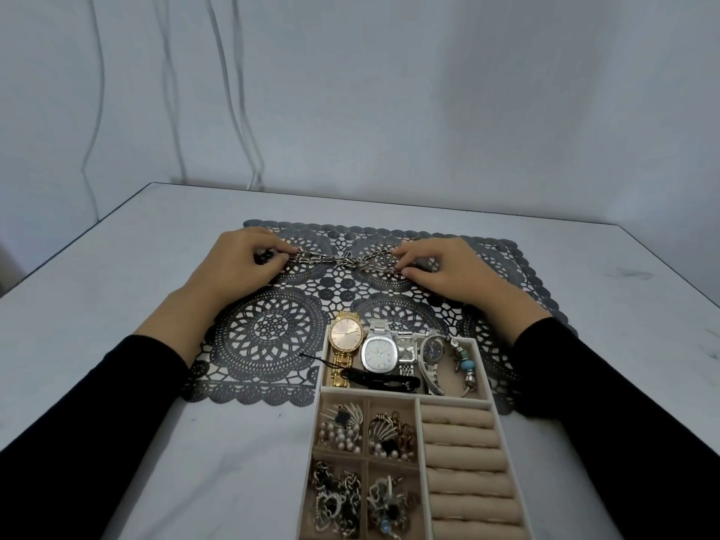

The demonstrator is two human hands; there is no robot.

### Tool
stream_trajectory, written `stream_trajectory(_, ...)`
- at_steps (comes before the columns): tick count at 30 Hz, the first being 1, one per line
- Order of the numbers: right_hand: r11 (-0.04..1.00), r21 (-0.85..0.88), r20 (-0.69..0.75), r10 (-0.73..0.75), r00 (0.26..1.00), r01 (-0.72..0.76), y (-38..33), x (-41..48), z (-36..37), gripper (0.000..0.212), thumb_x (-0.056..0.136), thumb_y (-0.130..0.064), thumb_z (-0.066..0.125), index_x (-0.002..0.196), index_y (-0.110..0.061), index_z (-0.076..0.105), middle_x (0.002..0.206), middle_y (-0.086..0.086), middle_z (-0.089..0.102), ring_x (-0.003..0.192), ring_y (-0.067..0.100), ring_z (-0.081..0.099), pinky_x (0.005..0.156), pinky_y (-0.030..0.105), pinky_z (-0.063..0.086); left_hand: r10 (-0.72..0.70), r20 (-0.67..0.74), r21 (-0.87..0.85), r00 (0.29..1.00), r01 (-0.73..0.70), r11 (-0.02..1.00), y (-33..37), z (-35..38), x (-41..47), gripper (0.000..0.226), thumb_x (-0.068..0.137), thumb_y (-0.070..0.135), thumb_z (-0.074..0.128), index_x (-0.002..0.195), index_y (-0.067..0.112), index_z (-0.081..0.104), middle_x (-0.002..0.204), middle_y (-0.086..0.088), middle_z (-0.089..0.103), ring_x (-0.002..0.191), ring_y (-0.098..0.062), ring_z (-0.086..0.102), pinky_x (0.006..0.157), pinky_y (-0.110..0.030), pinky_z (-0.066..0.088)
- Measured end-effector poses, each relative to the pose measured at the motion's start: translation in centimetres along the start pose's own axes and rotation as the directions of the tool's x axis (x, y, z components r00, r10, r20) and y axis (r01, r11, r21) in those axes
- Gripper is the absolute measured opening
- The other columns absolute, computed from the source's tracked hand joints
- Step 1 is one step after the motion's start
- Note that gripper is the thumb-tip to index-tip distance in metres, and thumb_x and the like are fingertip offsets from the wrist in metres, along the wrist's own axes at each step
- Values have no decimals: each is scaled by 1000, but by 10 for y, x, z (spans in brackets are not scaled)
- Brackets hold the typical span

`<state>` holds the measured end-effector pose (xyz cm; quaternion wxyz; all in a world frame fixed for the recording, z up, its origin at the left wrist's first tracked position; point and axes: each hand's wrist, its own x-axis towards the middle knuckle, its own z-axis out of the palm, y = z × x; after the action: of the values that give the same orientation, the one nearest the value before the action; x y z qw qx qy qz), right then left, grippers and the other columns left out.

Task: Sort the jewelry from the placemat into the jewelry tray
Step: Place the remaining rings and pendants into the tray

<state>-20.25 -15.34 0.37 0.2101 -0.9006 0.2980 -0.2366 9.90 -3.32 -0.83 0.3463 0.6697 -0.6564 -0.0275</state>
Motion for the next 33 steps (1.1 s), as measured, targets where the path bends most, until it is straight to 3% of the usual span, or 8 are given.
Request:
stream_trajectory(4,994,33,-121,107,987,-104,11,-5,-5,14,83,-21,73,96,-24,74,106,-10,70,104,6,62,97,29,47,-10,-13,3,1000,10,1000,0,-1,-1,15,89,21,68,101,26,76,100,9,65,95,-8,58,76,-7,37)
stream_trajectory(11,994,33,-75,107,991,-105,5,-4,-1,17,82,-29,73,99,-26,75,107,-12,65,102,0,55,87,9,37,-25,-28,2,999,25,1000,0,-1,-1,13,88,21,69,99,24,76,98,8,65,94,-9,57,75,-7,36)
stream_trajectory(17,986,11,-133,164,977,-164,6,3,2,6,84,-20,71,86,-15,73,103,-5,68,98,8,58,88,20,42,-71,-18,21,997,71,997,-3,-7,3,8,87,21,71,93,23,76,102,7,63,98,-8,54,85,-21,36)
stream_trajectory(21,975,-25,-200,213,956,-222,7,5,5,7,90,-18,64,91,-13,69,104,1,68,93,12,56,89,34,47,-114,-8,-33,993,114,993,-11,-14,1,9,87,21,71,92,26,76,99,4,66,96,-12,57,88,-28,43)
stream_trajectory(27,971,-54,-186,221,957,-235,10,6,4,17,89,-22,65,104,-16,71,110,0,66,105,14,56,94,29,43,-139,-8,-44,990,138,989,-15,-16,0,12,87,27,72,98,27,76,102,4,67,98,-14,58,84,-25,39)
stream_trajectory(29,968,-92,-164,218,962,-235,10,6,5,21,89,-23,65,109,-18,71,110,-1,65,102,11,54,89,24,39,-142,-3,-40,990,142,989,-16,-16,0,13,85,28,73,98,27,77,101,3,66,97,-15,59,82,-25,39)
stream_trajectory(33,955,-125,-153,248,956,-268,7,14,2,14,88,-21,67,100,-16,72,102,-3,59,95,9,48,83,22,33,-155,-13,-43,988,154,987,-17,-18,0,13,83,29,75,96,27,77,101,4,67,97,-13,59,84,-26,41)
